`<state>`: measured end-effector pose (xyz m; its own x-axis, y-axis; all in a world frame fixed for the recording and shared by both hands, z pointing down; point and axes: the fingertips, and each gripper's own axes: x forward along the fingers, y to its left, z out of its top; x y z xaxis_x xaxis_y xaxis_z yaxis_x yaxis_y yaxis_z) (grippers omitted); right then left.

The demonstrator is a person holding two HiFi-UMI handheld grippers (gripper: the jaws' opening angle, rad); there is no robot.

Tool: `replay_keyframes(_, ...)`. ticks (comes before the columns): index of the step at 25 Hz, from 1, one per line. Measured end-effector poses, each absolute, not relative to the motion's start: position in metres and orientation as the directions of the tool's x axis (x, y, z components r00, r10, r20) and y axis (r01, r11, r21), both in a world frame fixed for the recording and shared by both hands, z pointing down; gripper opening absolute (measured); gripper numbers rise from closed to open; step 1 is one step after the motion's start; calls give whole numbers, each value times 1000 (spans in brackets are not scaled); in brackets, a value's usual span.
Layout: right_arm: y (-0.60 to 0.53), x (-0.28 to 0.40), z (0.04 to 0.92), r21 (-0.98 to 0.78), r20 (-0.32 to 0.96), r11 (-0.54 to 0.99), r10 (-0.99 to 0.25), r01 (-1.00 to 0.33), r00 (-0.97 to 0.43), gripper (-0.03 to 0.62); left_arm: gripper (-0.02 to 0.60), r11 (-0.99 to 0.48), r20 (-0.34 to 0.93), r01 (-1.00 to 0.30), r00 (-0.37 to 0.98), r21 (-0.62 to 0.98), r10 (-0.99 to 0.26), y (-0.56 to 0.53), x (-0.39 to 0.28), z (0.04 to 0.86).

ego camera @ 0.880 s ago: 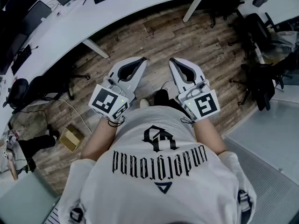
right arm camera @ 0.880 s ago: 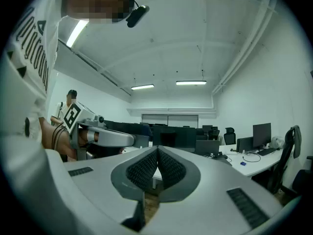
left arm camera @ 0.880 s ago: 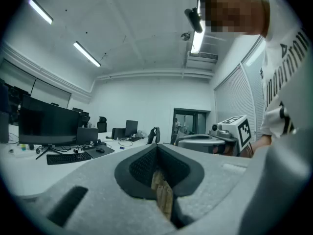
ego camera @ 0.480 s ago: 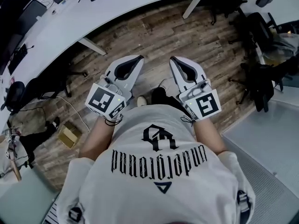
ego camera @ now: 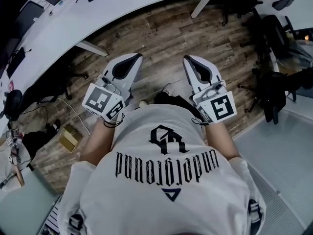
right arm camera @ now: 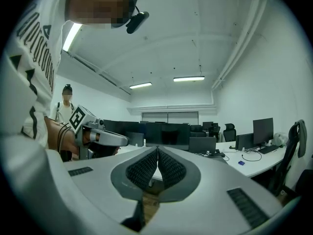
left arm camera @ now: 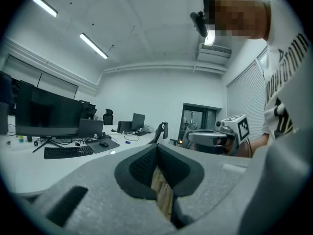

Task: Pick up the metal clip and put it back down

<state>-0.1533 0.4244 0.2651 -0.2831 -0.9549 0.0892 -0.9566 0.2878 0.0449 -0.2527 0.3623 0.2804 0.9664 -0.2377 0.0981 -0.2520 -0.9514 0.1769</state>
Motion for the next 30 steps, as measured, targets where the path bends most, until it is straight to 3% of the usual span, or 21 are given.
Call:
replay_keyframes(11,413,-63,261,34,95,334,-939,-942,-329,15,12,-937,113,-309,949,165,-293,335,-176,278)
replay_keyframes(30,356,-11,263,33,98,309,-947,-950,-305,15,12,-942,82,-286,958,175,-275,267,-120,279)
